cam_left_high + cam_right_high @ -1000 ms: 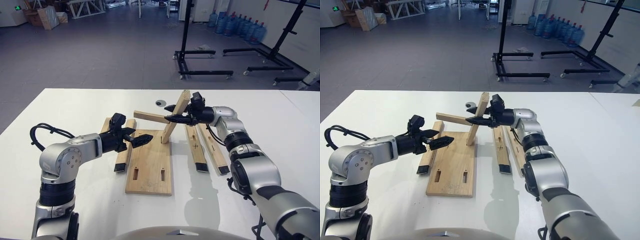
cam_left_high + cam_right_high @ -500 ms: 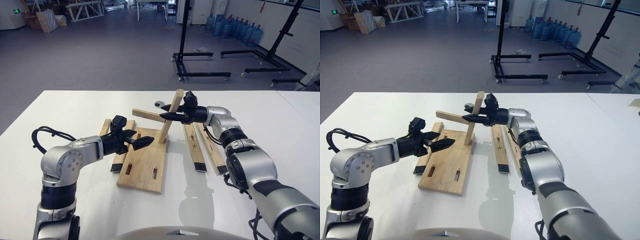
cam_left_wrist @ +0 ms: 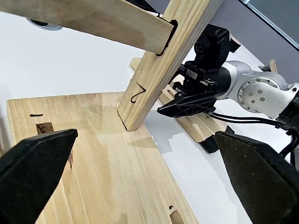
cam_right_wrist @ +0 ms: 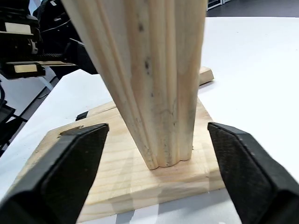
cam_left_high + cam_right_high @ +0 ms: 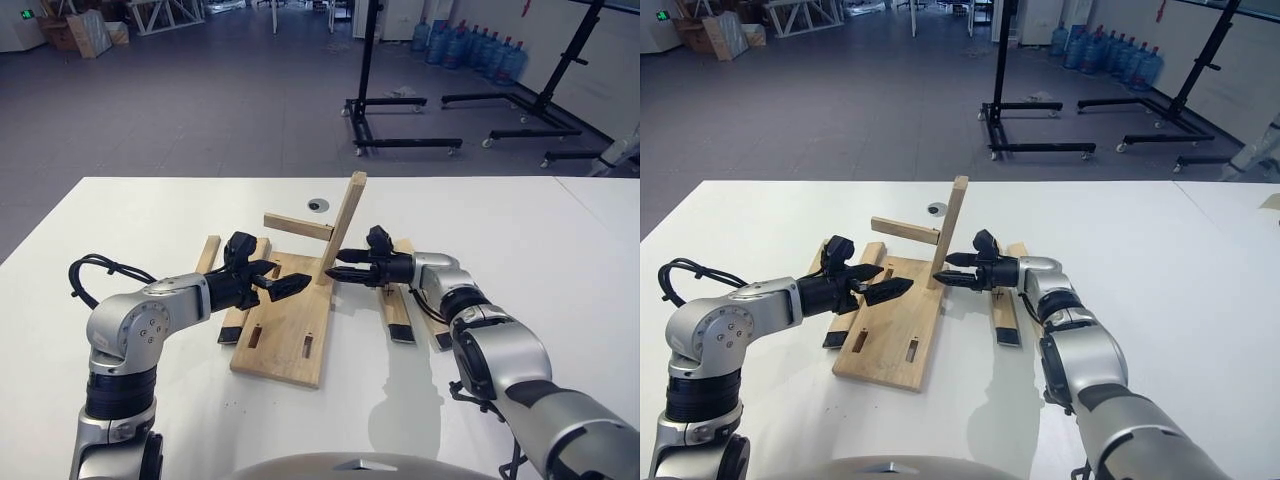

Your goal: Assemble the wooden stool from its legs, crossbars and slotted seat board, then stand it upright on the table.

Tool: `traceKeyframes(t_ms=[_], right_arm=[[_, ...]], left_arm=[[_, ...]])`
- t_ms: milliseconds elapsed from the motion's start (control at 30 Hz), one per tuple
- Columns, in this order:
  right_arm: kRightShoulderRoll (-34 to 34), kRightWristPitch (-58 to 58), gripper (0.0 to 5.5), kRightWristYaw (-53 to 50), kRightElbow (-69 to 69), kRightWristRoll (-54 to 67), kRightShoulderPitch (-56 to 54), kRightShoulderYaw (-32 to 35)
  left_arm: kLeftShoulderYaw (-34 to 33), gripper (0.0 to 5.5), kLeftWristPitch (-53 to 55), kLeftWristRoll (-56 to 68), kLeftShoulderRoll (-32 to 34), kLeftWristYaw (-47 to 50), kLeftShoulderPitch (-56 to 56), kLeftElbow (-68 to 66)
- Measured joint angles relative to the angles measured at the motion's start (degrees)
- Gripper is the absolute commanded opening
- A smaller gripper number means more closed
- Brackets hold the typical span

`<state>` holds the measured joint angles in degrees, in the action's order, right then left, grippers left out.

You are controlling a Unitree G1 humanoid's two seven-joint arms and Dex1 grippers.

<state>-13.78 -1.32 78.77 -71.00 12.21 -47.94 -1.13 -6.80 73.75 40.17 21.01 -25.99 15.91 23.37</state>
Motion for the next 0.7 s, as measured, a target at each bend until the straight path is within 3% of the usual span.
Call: traceKeyframes(t_ms=[200, 367, 467, 567, 700], right_arm=[[-5.60, -0.88, 4.48, 5.62, 5.11, -3.27, -0.40, -1.42], [-20.12, 5.81, 4.48, 4.09, 24.36, -1.98, 5.00, 3.18], [-23.04, 14.75, 4.48, -5.89, 42.91, -0.23, 12.84, 10.32], [-22.15, 27.58, 4.48, -19.88, 61.23, -3.01, 22.23, 17.12], [-11.12, 44.26, 4.48, -40.60, 85.37, -10.18, 36.41, 19.32]], left_arm=[[-0.88, 5.40, -2.06, -0.28, 0.09, 0.46, 0.07, -1.34], [-5.87, 5.40, -7.52, -0.51, 6.02, -2.78, 5.25, -5.50], [-11.08, 5.40, -9.29, 0.33, 10.19, -5.51, 5.28, -5.52], [-20.72, 5.40, -11.46, 2.53, 13.70, -7.44, 4.21, -5.80], [-35.02, 5.40, -18.03, 3.35, 14.36, -4.57, 1.36, -7.54]])
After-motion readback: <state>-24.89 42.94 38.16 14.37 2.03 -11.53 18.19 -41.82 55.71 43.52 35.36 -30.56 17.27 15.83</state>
